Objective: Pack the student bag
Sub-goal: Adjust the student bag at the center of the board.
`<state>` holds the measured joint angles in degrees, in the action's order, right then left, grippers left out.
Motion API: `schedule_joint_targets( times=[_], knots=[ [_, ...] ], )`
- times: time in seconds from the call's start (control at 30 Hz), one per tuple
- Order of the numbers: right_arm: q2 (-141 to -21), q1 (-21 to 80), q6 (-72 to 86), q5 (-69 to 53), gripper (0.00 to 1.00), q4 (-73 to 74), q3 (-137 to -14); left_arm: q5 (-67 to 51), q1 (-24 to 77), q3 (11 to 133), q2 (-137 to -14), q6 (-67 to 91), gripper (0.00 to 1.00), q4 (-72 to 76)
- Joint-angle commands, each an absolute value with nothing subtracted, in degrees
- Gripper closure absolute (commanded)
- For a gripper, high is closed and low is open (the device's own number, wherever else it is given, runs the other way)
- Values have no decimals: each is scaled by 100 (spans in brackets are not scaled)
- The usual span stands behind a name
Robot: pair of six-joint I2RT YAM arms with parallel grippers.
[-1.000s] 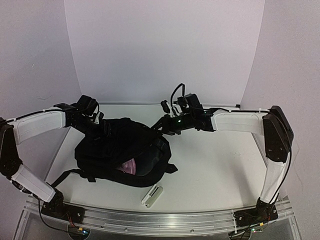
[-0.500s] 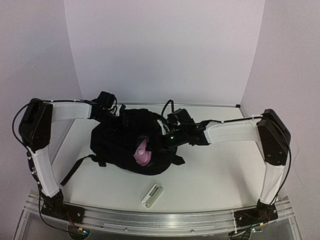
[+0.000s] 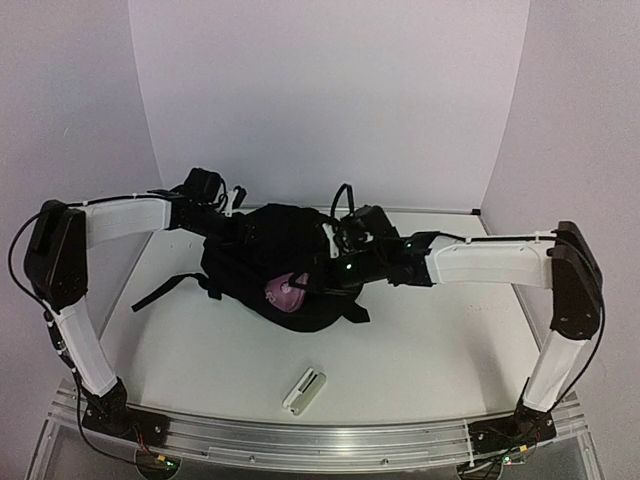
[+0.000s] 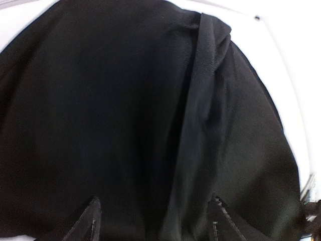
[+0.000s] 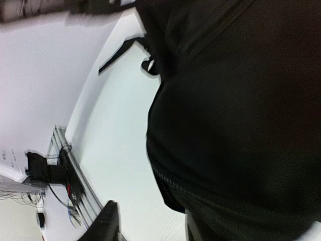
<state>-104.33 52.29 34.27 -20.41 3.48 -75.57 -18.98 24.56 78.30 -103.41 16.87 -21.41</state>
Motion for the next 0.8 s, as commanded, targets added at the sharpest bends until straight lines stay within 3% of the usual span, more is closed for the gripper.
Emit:
schedule_joint_targets(
  times=[0.0, 0.2, 0.47, 0.53, 0.6, 0.7, 0.77],
  knots=[
    [-9684, 4582, 3154, -1431, 38, 794, -7554, -1842, 2224, 6965, -9299, 2737, 22, -2023],
    [-9997, 3824, 2822, -1277, 20, 938, -7857, -1755, 2133, 6069, -8642, 3949, 15, -1608],
    [-11326, 3287, 2714, -1471, 19, 932, -8658, -2053, 2083, 5328, -8593, 4780, 11, -596],
    [-11569, 3255, 2659, -1511, 25, 932, -8806, -2172, 2083, 5285, -8743, 4851, 15, -390],
    [-11756, 3238, 2624, -1576, 37, 930, -8916, -2208, 2072, 5286, -8894, 4886, 22, -273],
    [-11874, 3231, 2602, -1587, 61, 940, -8936, -2272, 2043, 5274, -9111, 4924, 36, -34],
    [-11856, 3229, 2610, -1614, 84, 939, -8865, -2337, 2007, 5306, -9328, 4877, 44, 251]
  ],
)
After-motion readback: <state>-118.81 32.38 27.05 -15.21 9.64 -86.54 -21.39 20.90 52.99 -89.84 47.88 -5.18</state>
